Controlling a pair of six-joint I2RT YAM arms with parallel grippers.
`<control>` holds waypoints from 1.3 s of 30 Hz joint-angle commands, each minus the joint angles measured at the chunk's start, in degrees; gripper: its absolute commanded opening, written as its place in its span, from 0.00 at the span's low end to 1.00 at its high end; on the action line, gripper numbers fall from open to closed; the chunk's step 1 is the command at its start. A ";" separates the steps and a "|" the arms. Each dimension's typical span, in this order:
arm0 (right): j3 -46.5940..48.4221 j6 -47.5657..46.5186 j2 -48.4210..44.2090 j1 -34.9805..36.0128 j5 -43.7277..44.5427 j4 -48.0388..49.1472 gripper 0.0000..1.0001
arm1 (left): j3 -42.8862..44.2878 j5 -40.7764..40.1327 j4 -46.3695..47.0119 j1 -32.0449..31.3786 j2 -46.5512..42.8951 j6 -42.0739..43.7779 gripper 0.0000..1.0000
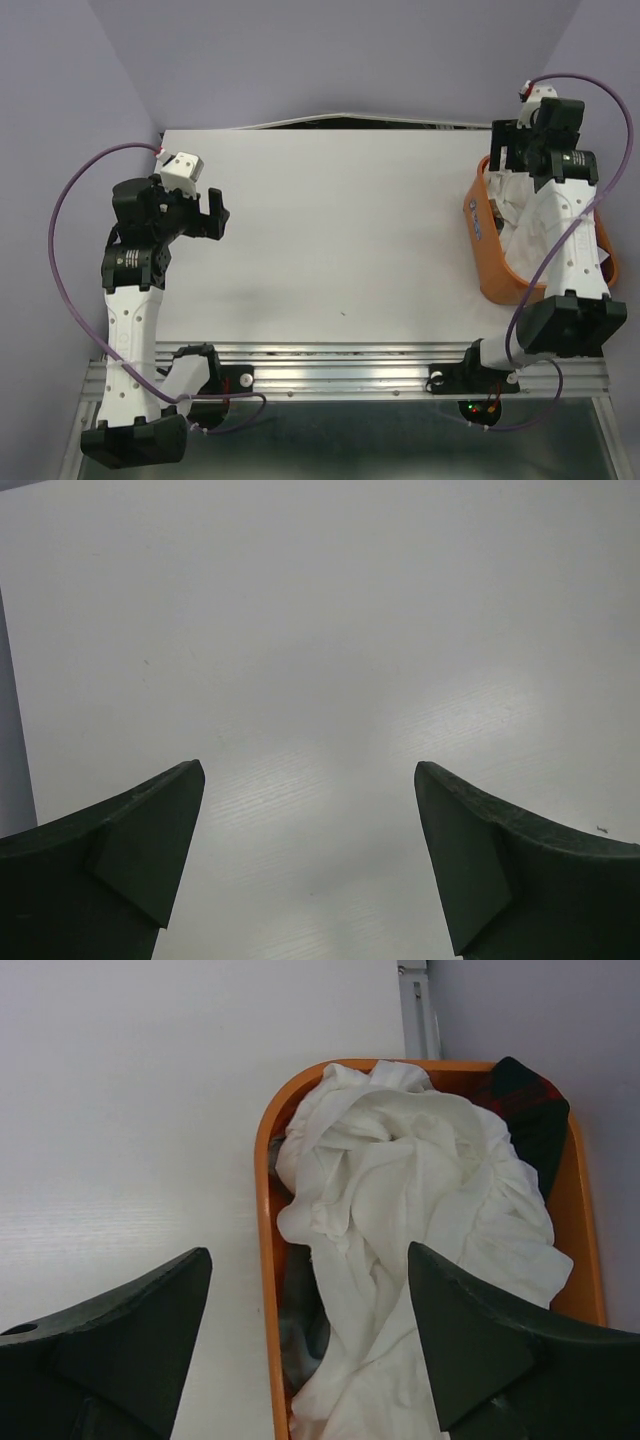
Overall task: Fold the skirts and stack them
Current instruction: Grab the skirt from the pile
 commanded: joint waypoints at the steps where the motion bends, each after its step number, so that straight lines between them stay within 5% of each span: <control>1: 6.63 -0.24 5.35 -4.50 2.72 3.23 0.83 | 0.22 3.21 4.23 0.01 -0.88 -1.65 0.99; 14: 15.78 -11.93 20.65 -16.71 -6.07 3.22 0.85 | -1.88 10.59 5.82 0.10 1.32 -1.48 0.99; 30: 15.70 -13.95 29.27 -17.96 -13.54 6.65 0.73 | -2.41 11.30 6.69 0.01 4.04 -1.57 0.99; 34: 14.90 -13.60 29.53 -17.96 -12.85 8.32 0.58 | -2.85 11.21 7.22 0.10 4.39 -1.83 0.99; 39: 15.35 -12.20 28.31 -17.96 -12.67 9.64 0.12 | -2.94 11.21 7.57 0.10 4.74 -2.18 0.99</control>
